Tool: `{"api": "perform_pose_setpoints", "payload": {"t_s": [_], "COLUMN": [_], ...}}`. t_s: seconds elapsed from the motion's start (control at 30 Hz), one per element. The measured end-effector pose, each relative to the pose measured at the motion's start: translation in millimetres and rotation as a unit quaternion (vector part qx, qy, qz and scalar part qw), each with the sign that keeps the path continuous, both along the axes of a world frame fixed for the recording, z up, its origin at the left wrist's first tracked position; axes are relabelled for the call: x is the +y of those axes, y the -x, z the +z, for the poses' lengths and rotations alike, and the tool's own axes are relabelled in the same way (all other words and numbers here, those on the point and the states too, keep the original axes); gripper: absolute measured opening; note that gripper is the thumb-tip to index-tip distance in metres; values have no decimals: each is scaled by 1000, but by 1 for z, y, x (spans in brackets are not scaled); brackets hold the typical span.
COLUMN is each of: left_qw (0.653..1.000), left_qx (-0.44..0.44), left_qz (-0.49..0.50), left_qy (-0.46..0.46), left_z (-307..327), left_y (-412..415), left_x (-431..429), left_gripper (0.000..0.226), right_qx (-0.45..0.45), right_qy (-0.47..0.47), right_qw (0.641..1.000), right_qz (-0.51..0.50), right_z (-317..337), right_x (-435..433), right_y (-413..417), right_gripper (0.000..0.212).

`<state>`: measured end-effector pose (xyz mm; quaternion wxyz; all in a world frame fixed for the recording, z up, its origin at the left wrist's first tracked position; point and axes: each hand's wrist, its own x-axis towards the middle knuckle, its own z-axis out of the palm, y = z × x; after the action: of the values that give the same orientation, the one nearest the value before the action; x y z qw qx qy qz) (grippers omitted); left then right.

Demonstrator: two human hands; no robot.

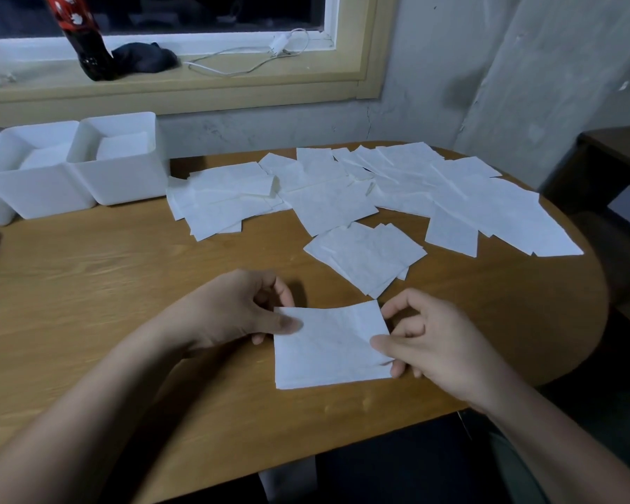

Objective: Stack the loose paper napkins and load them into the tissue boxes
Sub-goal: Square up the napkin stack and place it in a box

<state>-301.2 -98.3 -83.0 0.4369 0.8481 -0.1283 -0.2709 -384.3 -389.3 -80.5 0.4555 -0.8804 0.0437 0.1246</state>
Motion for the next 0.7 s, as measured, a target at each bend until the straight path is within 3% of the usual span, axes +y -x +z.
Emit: {"api": "perform_pose_setpoints", "payload": {"t_s": [0.5, 0.7], "left_qw": [995, 986], "left_qx": [-62, -121], "left_qz": [21, 42], "left_qy": [-70, -109], "left_z": [-6, -11], "left_y": [2, -3], "left_x": [-7, -4], "left_gripper": [35, 39], "right_qx": [-50, -173], "right_qy": [150, 199], "right_qw": [987, 965], "right_qz": [33, 15], "right_z": [-7, -3], "right_x": [-3, -9], "right_y": [-2, -32], "right_gripper": [54, 15]}}
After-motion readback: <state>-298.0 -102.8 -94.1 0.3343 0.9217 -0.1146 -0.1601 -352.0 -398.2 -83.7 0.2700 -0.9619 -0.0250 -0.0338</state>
